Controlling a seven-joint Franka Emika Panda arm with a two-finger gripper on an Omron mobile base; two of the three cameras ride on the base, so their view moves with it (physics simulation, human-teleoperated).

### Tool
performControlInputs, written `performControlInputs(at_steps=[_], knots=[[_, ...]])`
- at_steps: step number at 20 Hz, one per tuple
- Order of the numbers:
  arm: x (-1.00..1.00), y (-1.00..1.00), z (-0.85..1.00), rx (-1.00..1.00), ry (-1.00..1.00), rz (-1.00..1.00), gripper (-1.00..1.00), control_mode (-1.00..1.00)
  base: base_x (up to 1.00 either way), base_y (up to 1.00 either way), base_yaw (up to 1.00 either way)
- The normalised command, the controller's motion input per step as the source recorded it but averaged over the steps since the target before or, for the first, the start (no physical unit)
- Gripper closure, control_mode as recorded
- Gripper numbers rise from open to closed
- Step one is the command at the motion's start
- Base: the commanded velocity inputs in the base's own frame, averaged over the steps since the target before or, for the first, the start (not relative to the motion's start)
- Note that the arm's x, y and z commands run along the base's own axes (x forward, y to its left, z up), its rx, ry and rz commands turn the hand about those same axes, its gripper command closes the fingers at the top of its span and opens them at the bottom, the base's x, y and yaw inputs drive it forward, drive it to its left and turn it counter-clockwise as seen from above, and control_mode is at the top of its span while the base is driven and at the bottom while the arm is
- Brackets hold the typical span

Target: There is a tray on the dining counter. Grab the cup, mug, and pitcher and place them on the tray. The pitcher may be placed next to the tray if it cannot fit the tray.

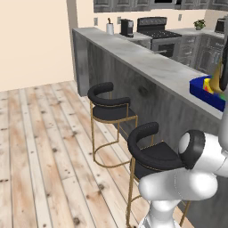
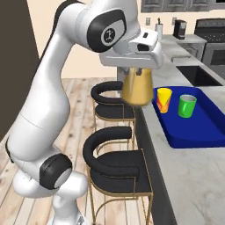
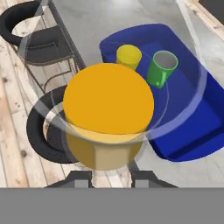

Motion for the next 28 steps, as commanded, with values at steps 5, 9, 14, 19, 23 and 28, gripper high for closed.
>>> performControlInputs(at_steps=[5,9,14,19,23,28], knots=[[0.00,-0.62,0.00,0.00,0.01,0.00,1.00,-1.00,0.00,0.00,0.00],[0.00,-0.64,0.00,0.00,0.00,0.00,1.00,-1.00,0.00,0.00,0.00],[0.00,-0.57,0.00,0.00,0.00,0.00,1.00,-1.00,0.00,0.00,0.00],[0.00,-0.47,0.00,0.00,0.00,0.00,1.00,-1.00,0.00,0.00,0.00],[0.00,-0.36,-0.06,0.00,0.00,0.00,1.00,-1.00,0.00,0.00,0.00],[0.00,-0.30,-0.16,0.00,0.00,0.00,1.00,-1.00,0.00,0.00,0.00]])
